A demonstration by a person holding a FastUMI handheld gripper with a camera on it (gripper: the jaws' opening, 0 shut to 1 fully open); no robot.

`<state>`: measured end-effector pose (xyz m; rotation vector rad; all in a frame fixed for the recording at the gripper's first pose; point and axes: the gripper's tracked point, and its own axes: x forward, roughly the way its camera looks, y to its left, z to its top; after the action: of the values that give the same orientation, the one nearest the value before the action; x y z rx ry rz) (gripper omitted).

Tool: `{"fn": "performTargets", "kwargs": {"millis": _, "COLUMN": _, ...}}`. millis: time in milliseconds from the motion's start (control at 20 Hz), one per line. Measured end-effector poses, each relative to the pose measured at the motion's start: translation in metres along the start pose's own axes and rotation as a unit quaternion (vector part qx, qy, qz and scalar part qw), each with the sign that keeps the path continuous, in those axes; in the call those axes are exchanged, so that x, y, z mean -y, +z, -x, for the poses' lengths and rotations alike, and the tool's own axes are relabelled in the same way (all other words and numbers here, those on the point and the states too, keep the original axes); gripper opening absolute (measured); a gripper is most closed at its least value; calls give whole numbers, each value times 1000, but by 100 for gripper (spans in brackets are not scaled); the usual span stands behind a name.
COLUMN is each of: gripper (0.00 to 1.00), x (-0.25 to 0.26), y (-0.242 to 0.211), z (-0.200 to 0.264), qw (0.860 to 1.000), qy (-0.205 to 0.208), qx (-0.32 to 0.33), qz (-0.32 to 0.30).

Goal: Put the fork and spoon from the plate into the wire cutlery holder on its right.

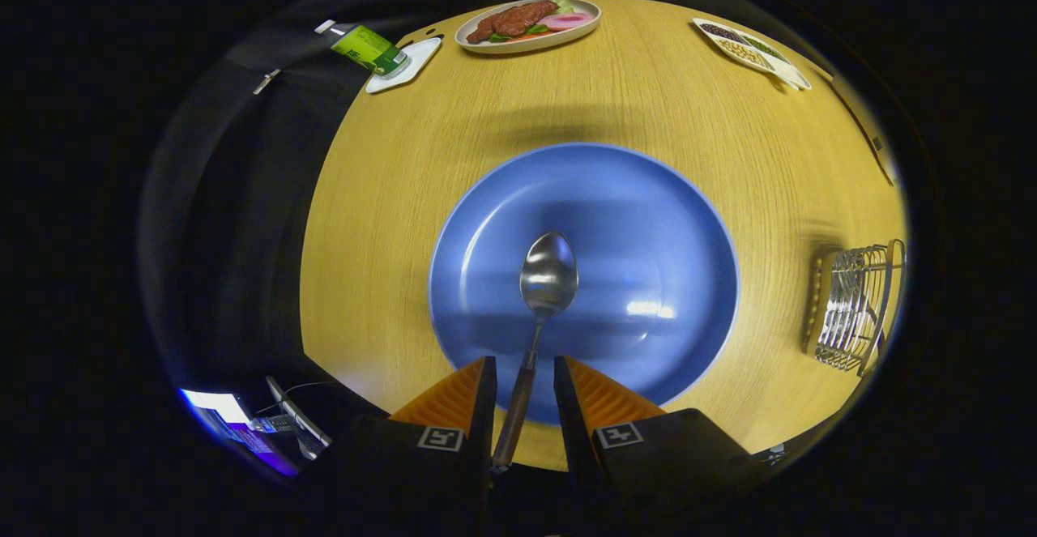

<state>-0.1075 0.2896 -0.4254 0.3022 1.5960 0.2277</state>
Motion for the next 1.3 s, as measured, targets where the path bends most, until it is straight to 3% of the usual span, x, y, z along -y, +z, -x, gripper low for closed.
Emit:
{"fn": "performTargets", "kwargs": {"millis": 100, "gripper": 39, "x": 6, "y": 1, "z": -10, "qw": 1000, "qy": -16, "qx": -4, "qz": 5}}
{"fn": "performTargets", "kwargs": {"millis": 300, "gripper": 11, "x": 11, "y": 1, "z": -16, "qw": 1000, "qy": -6, "qx": -10, "qz": 1}}
{"fn": "performTargets", "kwargs": {"millis": 400, "gripper": 8, "x": 12, "y": 3, "z": -6, "qw": 1000, "qy": 13, "qx": -8, "qz": -4}}
{"fn": "performTargets", "kwargs": {"millis": 550, "gripper": 8, "x": 13, "y": 12, "z": 13, "qw": 999, "qy": 45, "qx": 3, "qz": -18}}
{"fn": "performTargets", "kwargs": {"millis": 1100, "gripper": 8, "x": 39, "y": 35, "z": 68, "qw": 993, "qy": 89, "qx": 32, "qz": -76}}
{"fn": "performTargets", "kwargs": {"millis": 1300, "gripper": 8, "x": 48, "y": 48, "z": 110, "qw": 987, "qy": 117, "qx": 59, "qz": -92}}
